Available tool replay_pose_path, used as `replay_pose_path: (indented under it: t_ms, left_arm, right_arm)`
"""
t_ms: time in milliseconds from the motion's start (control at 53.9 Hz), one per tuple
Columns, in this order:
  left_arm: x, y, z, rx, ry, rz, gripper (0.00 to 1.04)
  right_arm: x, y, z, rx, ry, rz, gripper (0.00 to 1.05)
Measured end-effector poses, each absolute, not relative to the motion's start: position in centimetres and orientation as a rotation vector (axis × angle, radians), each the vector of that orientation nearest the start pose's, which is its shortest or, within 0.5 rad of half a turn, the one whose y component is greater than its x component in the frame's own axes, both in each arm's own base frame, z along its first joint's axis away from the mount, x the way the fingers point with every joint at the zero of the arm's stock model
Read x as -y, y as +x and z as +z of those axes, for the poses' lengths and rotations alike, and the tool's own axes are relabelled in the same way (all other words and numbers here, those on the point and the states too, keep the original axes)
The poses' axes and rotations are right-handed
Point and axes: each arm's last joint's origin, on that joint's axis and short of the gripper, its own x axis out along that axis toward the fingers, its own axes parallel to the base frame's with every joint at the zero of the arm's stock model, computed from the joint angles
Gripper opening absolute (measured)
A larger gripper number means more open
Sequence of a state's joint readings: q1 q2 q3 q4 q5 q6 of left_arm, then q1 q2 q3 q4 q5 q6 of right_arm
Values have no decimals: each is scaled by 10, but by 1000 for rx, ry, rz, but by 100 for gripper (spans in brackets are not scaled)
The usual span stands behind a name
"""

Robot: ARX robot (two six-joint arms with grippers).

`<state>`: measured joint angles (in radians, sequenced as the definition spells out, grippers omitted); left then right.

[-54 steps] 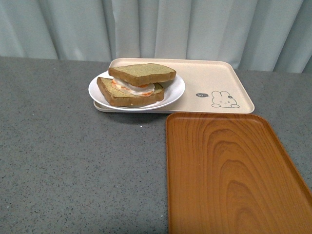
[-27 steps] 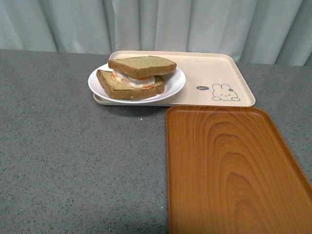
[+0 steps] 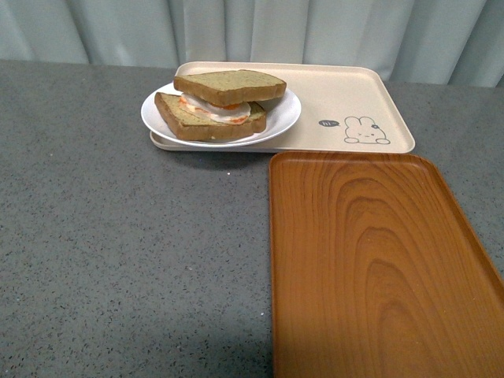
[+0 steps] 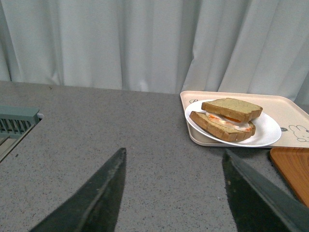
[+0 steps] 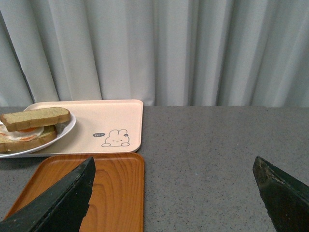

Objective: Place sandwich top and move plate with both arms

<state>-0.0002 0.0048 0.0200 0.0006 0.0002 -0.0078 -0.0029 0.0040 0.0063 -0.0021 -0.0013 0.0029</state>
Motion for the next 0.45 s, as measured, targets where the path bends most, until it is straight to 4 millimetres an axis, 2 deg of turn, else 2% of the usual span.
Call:
replay_pose_path:
  t_ms: [56,148,185,445]
  left_arm:
    - [0,97,170,16,-8,0,71]
    - [0,97,170,16,-8,0,94]
    - [0,97,170,16,-7,0,99]
    - [0,97,170,16,-6,0,98]
  right_arm:
    - [0,98,165,0,3,-2,96]
    - [0,98,165,0,3,-2,96]
    - [0,98,165,0,3,-2,96]
    - [0,98,165,0,3,-2,96]
